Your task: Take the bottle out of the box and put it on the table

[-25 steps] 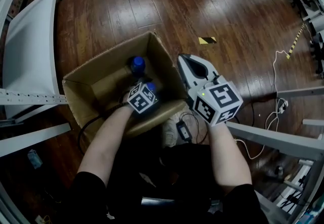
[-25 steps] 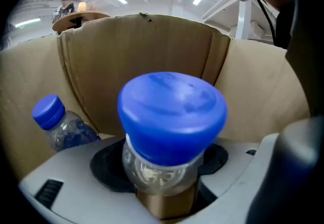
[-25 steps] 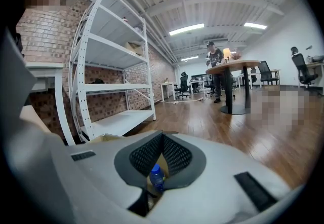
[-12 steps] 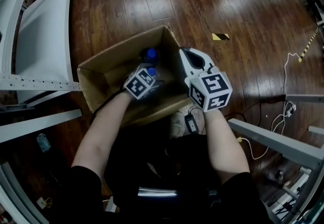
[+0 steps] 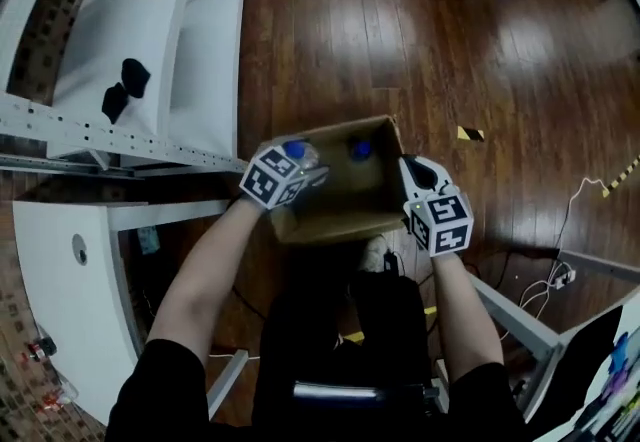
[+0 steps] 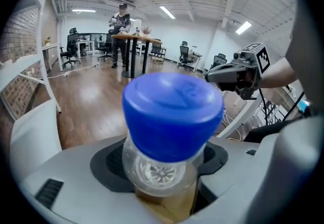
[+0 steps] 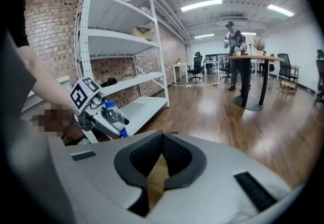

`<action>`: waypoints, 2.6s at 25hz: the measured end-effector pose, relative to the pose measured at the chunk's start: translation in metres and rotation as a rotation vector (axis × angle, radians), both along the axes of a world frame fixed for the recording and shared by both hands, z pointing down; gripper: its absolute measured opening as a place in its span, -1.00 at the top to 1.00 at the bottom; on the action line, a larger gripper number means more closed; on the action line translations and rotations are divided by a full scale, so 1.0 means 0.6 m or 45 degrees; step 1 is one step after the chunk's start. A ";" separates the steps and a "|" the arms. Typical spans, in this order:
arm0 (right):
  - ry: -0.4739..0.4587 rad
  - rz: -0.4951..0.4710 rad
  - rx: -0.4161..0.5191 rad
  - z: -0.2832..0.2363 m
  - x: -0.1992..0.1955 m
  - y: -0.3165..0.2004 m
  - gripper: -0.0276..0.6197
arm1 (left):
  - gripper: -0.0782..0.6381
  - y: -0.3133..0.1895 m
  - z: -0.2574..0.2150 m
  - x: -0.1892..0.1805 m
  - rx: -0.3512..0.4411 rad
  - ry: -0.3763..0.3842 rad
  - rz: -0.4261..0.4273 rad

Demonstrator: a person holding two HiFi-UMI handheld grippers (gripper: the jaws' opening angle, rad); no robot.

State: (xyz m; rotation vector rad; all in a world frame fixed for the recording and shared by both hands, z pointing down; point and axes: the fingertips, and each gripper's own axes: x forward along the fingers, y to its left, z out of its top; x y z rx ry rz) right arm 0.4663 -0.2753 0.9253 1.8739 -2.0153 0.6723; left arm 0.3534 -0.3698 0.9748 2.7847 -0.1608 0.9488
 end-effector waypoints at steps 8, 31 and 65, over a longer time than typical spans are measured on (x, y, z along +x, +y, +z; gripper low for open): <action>0.017 -0.152 0.007 -0.362 -0.105 0.048 0.91 | -0.10 0.031 -0.379 -0.174 -0.079 0.106 -0.288; 0.093 -1.204 0.354 -0.771 -0.794 -0.067 0.91 | -0.10 0.092 -0.892 -0.806 0.207 0.294 -1.148; -0.112 -2.377 0.341 -0.798 -1.497 0.336 0.91 | -0.10 0.719 -0.857 -1.468 0.283 0.050 -2.443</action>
